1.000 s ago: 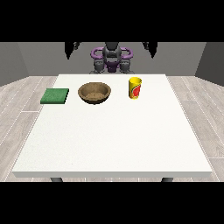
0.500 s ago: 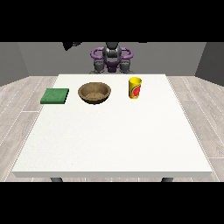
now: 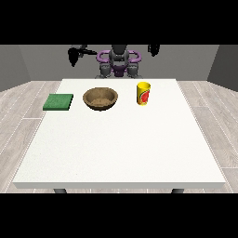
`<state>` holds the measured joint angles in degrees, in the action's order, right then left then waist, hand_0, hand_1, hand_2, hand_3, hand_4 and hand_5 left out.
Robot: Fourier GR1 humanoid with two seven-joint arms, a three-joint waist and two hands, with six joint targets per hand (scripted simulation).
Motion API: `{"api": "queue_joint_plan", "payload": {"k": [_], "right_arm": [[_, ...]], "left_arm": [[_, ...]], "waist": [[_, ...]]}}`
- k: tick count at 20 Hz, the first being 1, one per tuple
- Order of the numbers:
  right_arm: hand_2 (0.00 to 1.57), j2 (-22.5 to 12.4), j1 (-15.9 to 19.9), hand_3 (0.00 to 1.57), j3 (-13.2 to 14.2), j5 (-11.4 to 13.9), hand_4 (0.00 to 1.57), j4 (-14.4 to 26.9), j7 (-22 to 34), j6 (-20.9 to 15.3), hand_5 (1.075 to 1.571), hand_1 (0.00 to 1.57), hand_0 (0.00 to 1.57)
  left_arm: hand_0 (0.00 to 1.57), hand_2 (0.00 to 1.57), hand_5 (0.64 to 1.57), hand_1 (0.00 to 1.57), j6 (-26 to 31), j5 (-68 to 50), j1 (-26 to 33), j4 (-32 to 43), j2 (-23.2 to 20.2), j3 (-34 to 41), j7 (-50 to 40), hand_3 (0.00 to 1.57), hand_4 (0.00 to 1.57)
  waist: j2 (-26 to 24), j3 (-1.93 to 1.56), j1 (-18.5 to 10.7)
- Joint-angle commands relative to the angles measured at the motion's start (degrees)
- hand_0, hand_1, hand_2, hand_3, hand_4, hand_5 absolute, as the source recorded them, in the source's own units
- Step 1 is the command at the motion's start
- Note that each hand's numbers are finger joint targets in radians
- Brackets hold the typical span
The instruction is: Pick the cup and pour the ball into the bowl, then pick the bowl and place it on the pad
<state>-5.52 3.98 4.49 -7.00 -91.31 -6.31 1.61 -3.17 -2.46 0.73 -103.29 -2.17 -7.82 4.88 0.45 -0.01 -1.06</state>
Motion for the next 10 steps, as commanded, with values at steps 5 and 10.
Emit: {"api": "queue_joint_plan", "payload": {"k": [5, 10], "right_arm": [[0.00, -3.3, 6.1, 0.00, 2.1, 0.2, 0.00, 7.2, -8.1, 4.4, 1.559, 0.00, 0.00], [0.00, -7.3, 10.6, 0.00, 8.7, -3.4, 0.00, 14.2, -11.2, 6.6, 1.560, 0.00, 0.00]], "left_arm": [[0.00, 0.00, 1.254, 0.00, 0.5, 1.7, -10.9, 11.7, -4.5, 8.9, 7.9, 0.00, 0.00], [0.00, 0.00, 1.257, 0.00, 2.9, 1.2, -12.4, 18.5, -5.6, 10.5, 12.5, 0.00, 0.00]], "waist": [[10.7, 0.00, 2.4], [11.8, 0.00, 1.6]]}}
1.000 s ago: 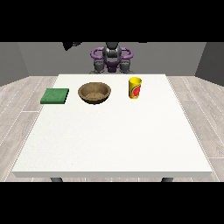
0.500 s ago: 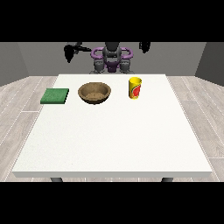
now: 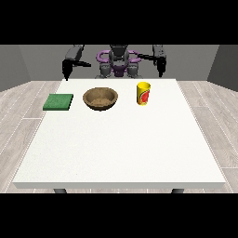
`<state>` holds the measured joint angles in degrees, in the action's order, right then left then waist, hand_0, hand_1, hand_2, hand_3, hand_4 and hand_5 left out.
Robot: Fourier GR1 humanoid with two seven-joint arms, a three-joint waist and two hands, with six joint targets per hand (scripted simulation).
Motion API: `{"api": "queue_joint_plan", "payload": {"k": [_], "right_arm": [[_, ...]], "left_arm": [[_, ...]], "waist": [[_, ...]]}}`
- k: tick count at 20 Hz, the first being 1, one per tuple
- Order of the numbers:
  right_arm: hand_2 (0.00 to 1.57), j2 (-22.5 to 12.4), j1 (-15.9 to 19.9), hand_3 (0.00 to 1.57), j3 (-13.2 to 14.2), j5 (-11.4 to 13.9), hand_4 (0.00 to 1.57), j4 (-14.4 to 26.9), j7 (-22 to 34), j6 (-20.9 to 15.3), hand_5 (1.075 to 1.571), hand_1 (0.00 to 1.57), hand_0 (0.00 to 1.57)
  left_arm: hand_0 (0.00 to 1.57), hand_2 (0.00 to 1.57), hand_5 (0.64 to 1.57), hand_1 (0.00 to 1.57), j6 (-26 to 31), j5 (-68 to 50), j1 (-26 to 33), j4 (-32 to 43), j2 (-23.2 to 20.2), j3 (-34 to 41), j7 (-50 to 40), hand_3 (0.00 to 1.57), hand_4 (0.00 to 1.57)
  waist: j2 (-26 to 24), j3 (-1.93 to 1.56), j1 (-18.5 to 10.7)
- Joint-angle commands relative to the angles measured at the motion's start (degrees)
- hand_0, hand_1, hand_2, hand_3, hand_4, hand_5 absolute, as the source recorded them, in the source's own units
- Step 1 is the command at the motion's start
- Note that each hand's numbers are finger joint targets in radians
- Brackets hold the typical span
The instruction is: Pick the cup and pour the ball into the bowl, then pick the bowl and place it on the pad
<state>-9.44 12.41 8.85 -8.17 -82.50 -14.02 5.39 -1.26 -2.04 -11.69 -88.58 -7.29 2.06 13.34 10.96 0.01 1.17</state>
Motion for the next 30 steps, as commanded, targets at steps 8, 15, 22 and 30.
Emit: {"api": "queue_joint_plan", "payload": {"k": [8, 15, 22, 30], "right_arm": [[0.00, -5.0, 5.9, 0.00, 4.7, -3.2, 0.00, 8.7, -3.1, 5.0, 1.563, 0.00, 0.00], [0.00, -5.8, 3.4, 0.00, 5.2, -3.3, 0.00, 12.8, -9.0, 9.0, 1.559, 0.00, 0.00], [0.00, -7.9, 5.7, 0.00, 7.8, -4.1, 0.00, 20.5, -13.3, 11.2, 1.559, 0.00, 0.00], [0.00, -10.5, 6.5, 0.00, 7.6, -6.0, 0.00, 16.2, -10.6, 14.6, 1.556, 0.00, 0.00]], "left_arm": [[0.00, 0.00, 1.246, 0.00, -0.9, 1.9, -6.9, 21.2, 0.4, 4.9, 16.3, 0.00, 0.00], [0.00, 0.00, 1.271, 0.00, -4.4, 3.2, -10.1, 32.6, 3.4, 5.9, 24.0, 0.00, 0.00], [0.00, 0.00, 1.219, 0.00, -5.6, 3.6, -14.6, 41.2, 3.4, 6.7, 28.4, 0.00, 0.00], [1.31, 1.57, 1.511, 1.31, -24.6, 13.7, -15.6, 46.7, -0.6, 7.9, 31.0, 1.57, 0.83]], "waist": [[2.7, 0.02, 2.4], [3.3, 0.01, 4.6], [3.4, -0.01, 3.2], [6.6, 0.01, 9.5]]}}
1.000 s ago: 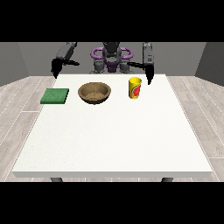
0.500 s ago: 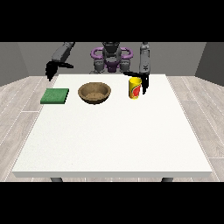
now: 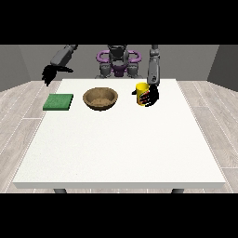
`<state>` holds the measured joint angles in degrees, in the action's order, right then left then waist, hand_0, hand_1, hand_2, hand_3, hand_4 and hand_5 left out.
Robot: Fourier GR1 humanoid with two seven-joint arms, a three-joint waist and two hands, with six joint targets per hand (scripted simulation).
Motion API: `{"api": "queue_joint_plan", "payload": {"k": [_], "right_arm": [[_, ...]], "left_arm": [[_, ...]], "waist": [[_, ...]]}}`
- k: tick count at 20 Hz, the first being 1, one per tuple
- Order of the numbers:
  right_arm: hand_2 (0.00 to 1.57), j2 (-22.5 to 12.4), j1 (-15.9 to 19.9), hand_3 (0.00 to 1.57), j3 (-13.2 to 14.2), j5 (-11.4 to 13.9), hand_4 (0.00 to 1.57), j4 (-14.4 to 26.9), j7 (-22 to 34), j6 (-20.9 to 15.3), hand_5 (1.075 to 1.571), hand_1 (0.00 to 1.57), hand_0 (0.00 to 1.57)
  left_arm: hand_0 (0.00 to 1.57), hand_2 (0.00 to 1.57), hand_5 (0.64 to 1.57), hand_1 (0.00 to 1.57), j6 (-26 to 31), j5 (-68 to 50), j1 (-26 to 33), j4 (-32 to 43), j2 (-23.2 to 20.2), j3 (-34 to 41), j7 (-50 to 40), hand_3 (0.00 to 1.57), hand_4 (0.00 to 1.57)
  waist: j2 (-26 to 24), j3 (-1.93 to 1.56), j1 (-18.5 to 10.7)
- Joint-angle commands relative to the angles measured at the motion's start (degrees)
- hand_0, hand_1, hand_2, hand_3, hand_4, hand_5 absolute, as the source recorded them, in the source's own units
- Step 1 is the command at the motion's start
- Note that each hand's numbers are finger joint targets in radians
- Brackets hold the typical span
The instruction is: Pick the cup and pour the ball into the bowl, then pick the bowl and place it on the pad
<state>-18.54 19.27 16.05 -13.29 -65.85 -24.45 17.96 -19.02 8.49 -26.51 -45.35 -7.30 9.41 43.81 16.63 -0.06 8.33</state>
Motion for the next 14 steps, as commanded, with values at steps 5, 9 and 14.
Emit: {"api": "queue_joint_plan", "payload": {"k": [5, 9, 14], "right_arm": [[0.00, -7.8, 2.8, 0.00, 4.8, -4.0, 0.00, 3.5, 2.6, 5.1, 1.556, 0.00, 0.00], [0.00, -7.0, -0.7, 0.00, 4.8, -1.5, 0.00, 11.2, 0.5, 4.6, 1.557, 0.00, 0.00], [0.00, -7.3, -2.0, 0.00, 5.4, -0.5, 0.00, 17.5, 0.5, 3.7, 1.560, 0.00, 0.00]], "left_arm": [[1.35, 1.57, 1.502, 1.35, -12.3, 5.5, -3.3, 5.0, 3.1, -1.3, -1.1, 1.57, 0.88], [1.34, 1.57, 1.530, 1.34, -11.7, 11.8, -3.5, 2.2, 1.3, -7.3, -10.9, 1.57, 0.97], [1.38, 1.57, 1.536, 1.38, -13.1, 21.1, -5.9, -0.4, 2.0, -14.7, -23.9, 1.57, 1.03]], "waist": [[-0.2, 0.05, 1.8], [-8.5, -0.02, -2.4], [-16.8, -0.07, -7.2]]}}
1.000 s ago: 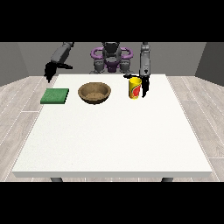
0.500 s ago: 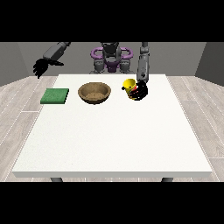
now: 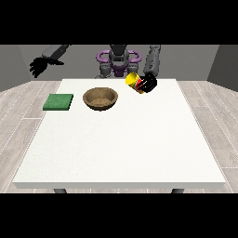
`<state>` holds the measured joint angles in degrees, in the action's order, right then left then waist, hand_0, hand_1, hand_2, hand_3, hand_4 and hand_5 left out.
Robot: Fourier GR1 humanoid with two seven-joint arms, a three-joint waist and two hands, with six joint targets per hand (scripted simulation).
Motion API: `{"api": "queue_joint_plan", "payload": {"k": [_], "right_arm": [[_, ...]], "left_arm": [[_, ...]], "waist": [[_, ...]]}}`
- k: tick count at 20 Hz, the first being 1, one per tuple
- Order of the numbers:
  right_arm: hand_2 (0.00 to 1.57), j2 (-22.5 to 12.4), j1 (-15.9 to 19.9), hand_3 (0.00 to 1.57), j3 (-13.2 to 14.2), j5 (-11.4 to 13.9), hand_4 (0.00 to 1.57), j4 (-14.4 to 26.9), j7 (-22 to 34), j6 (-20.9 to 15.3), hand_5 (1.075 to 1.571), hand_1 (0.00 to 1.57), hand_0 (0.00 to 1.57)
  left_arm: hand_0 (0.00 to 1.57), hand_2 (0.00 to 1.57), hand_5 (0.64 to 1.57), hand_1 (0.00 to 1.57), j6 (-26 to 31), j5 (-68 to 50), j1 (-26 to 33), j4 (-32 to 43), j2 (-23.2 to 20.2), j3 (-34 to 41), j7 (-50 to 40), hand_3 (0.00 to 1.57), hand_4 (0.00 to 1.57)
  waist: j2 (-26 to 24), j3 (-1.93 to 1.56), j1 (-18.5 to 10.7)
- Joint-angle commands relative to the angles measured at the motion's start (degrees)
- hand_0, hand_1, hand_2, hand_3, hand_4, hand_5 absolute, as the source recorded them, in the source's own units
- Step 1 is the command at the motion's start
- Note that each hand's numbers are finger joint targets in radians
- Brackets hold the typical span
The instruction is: Pick the cup and pour the ball into the bowl, then pick the bowl and place it on the pad
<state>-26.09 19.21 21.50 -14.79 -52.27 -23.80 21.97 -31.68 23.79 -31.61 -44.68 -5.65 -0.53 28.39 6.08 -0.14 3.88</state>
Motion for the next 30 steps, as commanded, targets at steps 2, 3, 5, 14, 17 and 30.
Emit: {"api": "queue_joint_plan", "payload": {"k": [2, 3, 5, 14, 17, 30], "right_arm": [[0.00, -0.9, -1.4, 0.00, 1.4, 0.8, 0.00, 6.7, 0.8, -1.6, 1.560, 0.00, 0.00], [0.14, -3.5, -3.4, 0.00, 2.8, 0.8, 0.00, 9.2, -2.8, 0.9, 1.560, 0.00, 0.00], [0.00, -0.8, -4.4, 0.00, 2.1, 2.0, 0.00, 10.3, -4.8, -1.5, 1.558, 0.00, 0.00], [0.00, -4.4, -1.6, 0.00, 3.8, 1.0, 0.00, 14.5, -6.6, 0.9, 1.554, 0.00, 0.00], [0.00, -1.4, -1.9, 0.00, 1.0, 2.5, 0.00, 11.9, -4.9, -1.1, 1.550, 0.00, 0.00], [0.00, -0.6, 5.8, 0.27, -1.6, 5.1, 0.00, 14.5, -1.6, -5.1, 1.530, 0.00, 0.00]], "left_arm": [[1.40, 1.57, 1.571, 1.40, -0.4, 10.6, -2.0, -1.7, 2.7, -9.2, -14.0, 1.57, 1.09], [1.40, 1.57, 1.567, 1.40, 0.3, 12.0, -2.5, -2.9, 1.6, -9.9, -14.9, 1.57, 1.11], [1.38, 1.57, 1.567, 1.38, 1.9, 14.8, -4.0, -3.6, 2.2, -11.6, -20.0, 1.57, 1.14], [1.35, 1.57, 1.569, 1.35, 1.5, 29.3, -9.1, -5.3, 3.5, -16.6, -31.8, 1.57, 1.05], [1.20, 1.57, 1.569, 1.20, 1.5, 34.0, -7.7, -3.6, 4.8, -17.8, -35.8, 1.57, 0.98], [0.46, 1.57, 1.571, 0.46, 9.5, 47.7, -13.8, -7.0, 5.5, -31.0, -47.5, 1.57, 0.89]], "waist": [[-8.6, -0.01, -5.4], [-6.9, -0.01, -6.2], [-8.2, 0.02, -7.3], [-6.1, 0.01, -8.6], [-8.1, 0.10, -5.3], [-7.1, 0.14, -5.4]]}}
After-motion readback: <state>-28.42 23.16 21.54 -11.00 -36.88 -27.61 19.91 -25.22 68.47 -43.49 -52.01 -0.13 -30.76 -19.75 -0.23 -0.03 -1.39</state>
